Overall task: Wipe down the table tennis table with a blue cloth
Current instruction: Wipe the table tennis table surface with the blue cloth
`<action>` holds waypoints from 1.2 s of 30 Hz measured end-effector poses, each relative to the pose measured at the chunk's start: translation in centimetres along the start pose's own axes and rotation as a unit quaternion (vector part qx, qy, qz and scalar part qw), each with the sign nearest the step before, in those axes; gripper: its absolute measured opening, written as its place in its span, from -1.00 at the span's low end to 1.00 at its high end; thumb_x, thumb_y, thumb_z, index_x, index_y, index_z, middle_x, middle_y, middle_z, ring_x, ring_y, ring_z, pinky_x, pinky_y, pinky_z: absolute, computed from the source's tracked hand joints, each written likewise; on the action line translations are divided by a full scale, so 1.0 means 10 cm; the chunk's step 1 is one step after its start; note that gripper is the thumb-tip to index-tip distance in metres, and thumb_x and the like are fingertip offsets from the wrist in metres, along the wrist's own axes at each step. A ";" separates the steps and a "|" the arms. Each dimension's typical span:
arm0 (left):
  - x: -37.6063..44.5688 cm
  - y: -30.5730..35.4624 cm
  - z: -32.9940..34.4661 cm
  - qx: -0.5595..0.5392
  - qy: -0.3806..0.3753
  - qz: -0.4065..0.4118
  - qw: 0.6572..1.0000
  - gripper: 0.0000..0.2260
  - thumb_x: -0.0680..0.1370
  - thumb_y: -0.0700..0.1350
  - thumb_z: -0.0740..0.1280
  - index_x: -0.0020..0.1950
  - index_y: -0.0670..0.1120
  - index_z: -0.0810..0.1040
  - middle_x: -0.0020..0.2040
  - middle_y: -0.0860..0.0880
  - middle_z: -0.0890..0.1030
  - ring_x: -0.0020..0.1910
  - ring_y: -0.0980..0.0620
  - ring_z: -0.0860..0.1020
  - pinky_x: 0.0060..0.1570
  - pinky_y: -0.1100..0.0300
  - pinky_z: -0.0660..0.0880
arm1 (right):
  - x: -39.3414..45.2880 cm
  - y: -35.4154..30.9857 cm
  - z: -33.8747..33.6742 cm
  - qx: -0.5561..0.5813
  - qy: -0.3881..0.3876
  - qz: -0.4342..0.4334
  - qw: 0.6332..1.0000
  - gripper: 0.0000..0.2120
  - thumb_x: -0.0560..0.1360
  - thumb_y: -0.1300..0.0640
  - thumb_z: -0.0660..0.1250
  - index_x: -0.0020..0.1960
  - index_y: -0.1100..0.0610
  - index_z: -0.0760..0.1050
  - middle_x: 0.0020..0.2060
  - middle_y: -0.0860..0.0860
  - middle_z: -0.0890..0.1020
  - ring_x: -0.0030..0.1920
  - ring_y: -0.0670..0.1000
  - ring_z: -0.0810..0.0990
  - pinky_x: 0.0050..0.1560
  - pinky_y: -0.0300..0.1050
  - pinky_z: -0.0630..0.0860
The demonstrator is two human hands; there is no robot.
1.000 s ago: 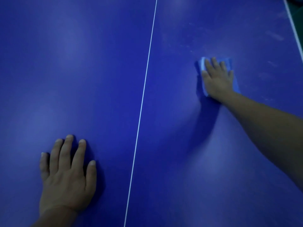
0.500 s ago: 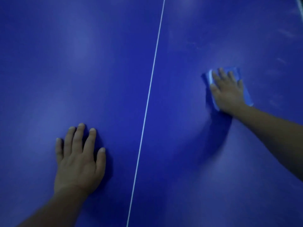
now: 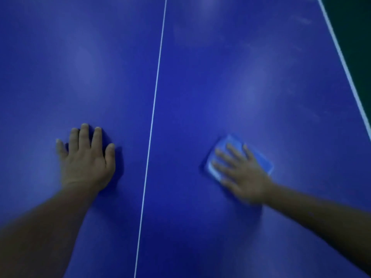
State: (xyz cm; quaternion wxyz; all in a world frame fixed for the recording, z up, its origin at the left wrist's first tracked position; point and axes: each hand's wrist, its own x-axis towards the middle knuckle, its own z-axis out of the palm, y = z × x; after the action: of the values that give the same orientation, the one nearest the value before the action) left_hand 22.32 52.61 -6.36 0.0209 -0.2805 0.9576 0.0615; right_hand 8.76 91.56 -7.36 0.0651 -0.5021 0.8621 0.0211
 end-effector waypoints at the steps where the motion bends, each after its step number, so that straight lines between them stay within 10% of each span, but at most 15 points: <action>1: -0.06 0.02 -0.01 -0.014 0.007 -0.002 1.000 -0.37 0.57 0.16 -0.06 0.53 -0.17 0.28 0.56 -0.23 0.21 0.55 -0.23 0.11 0.47 -0.28 -0.04 | 0.17 0.15 -0.05 0.016 0.015 0.096 0.995 -0.48 0.60 -0.18 0.05 0.54 -0.10 0.23 0.54 0.03 0.32 0.53 0.24 0.25 0.44 0.40 0.12; 5: -0.75 0.02 0.00 -0.078 0.031 0.064 0.994 -0.46 0.58 0.07 0.03 0.42 -0.24 0.42 0.47 -0.28 0.34 0.47 -0.29 0.27 0.48 -0.22 0.01 | 0.37 0.35 -0.07 0.048 0.030 0.302 0.951 -0.40 0.59 -0.26 -0.12 0.60 -0.14 0.11 0.61 -0.10 0.11 0.61 0.11 0.02 0.51 0.30 -0.08; 16: -2.43 -0.36 0.22 -0.047 -0.066 0.225 0.971 -0.39 0.65 0.18 -0.09 0.39 -0.18 0.50 0.47 -0.20 0.38 0.51 -0.23 0.25 0.45 -0.32 0.11 | -1.88 -1.51 0.32 0.037 0.007 0.063 0.997 -0.50 0.64 -0.16 0.09 0.56 -0.14 0.23 0.59 0.00 0.20 0.57 0.22 0.18 0.48 0.38 0.03; 23: -2.44 -0.34 0.20 -0.052 -0.071 0.217 0.972 -0.45 0.63 0.12 -0.03 0.44 -0.14 0.45 0.49 -0.17 0.36 0.53 -0.20 0.22 0.49 -0.26 0.06 | -0.56 -1.28 0.12 0.073 0.056 0.486 0.869 -0.45 0.65 -0.17 0.01 0.61 -0.12 0.10 0.62 -0.07 0.06 0.61 0.14 -0.02 0.51 0.39 -0.07; 30: -2.46 -0.34 0.24 -0.062 -0.039 0.218 0.973 -0.46 0.60 0.07 0.01 0.45 -0.19 0.43 0.48 -0.19 0.37 0.51 -0.21 0.21 0.50 -0.24 0.04 | -1.26 -2.67 0.36 0.078 0.046 0.143 0.986 -0.51 0.63 -0.18 0.07 0.53 -0.13 0.29 0.56 -0.04 0.27 0.57 0.19 0.17 0.49 0.41 0.02; 36: -2.46 -0.34 0.25 -0.042 -0.048 0.222 0.973 -0.45 0.60 0.08 0.00 0.46 -0.19 0.41 0.49 -0.20 0.34 0.53 -0.21 0.18 0.50 -0.27 0.02 | -1.86 -1.37 0.23 0.090 0.013 0.561 0.823 -0.46 0.66 -0.18 -0.10 0.62 -0.14 -0.02 0.63 -0.08 -0.02 0.61 0.10 -0.11 0.52 0.36 -0.11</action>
State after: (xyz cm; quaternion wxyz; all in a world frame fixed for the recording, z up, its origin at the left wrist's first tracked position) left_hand 44.90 63.26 -7.36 0.0410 -0.0583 0.9904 0.1181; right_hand 29.95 101.00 -6.78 0.0754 0.0766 0.9937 -0.0305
